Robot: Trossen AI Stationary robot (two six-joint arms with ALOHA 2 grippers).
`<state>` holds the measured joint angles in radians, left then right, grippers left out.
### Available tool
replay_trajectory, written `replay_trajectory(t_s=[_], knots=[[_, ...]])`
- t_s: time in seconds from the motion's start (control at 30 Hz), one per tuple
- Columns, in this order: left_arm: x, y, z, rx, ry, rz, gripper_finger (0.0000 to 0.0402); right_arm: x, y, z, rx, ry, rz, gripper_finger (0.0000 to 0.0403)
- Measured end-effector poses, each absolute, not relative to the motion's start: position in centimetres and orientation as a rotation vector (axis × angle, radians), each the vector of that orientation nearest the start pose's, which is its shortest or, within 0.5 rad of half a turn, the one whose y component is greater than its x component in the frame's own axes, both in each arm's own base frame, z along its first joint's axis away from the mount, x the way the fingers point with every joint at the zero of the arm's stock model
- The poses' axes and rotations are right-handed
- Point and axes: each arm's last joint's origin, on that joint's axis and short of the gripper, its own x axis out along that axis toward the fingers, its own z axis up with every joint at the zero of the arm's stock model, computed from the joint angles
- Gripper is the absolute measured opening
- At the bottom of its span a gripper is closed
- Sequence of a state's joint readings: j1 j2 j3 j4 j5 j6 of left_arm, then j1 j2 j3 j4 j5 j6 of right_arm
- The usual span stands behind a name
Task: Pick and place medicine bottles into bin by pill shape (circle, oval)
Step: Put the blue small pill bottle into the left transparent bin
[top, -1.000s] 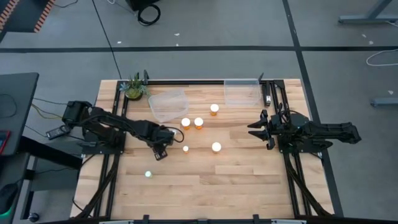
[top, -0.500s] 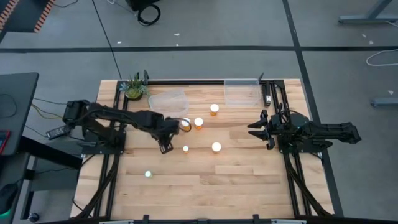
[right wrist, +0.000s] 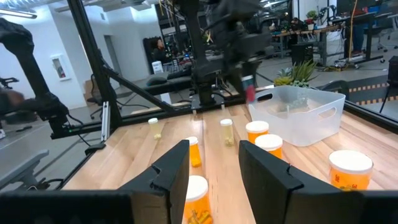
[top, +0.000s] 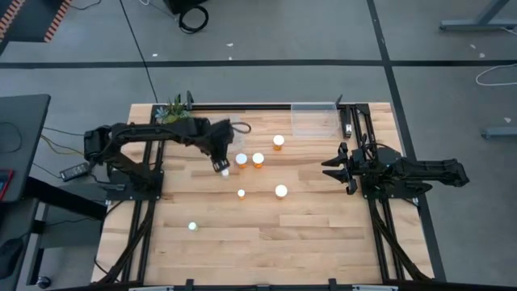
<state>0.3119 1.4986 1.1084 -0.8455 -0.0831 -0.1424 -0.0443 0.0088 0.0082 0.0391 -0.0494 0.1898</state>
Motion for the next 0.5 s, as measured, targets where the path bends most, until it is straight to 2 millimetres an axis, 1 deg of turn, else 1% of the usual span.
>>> replay_trajectory(t_s=[0.17, 0.3, 0.37, 0.5], knots=[[25.7, 12.2, 23.9, -0.284, 1.188, 0.505, 0.0115, 9.8, -0.3, 16.9, 0.188, -0.038, 0.009, 0.0147], [24.7, 14.3, 23.7, -0.310, 1.181, 0.560, 0.0115, 9.8, -0.3, 16.9, 0.188, -0.038, 0.009, 0.0147], [24.4, 15.1, 23.3, -0.328, 1.186, 0.584, 0.0116, 9.8, -0.3, 16.9, 0.188, -0.038, 0.009, 0.0147], [24.2, 16.3, 21.7, -0.331, 1.243, 0.587, 0.0116, 9.8, -0.3, 16.9, 0.188, -0.038, 0.009, 0.0147]])
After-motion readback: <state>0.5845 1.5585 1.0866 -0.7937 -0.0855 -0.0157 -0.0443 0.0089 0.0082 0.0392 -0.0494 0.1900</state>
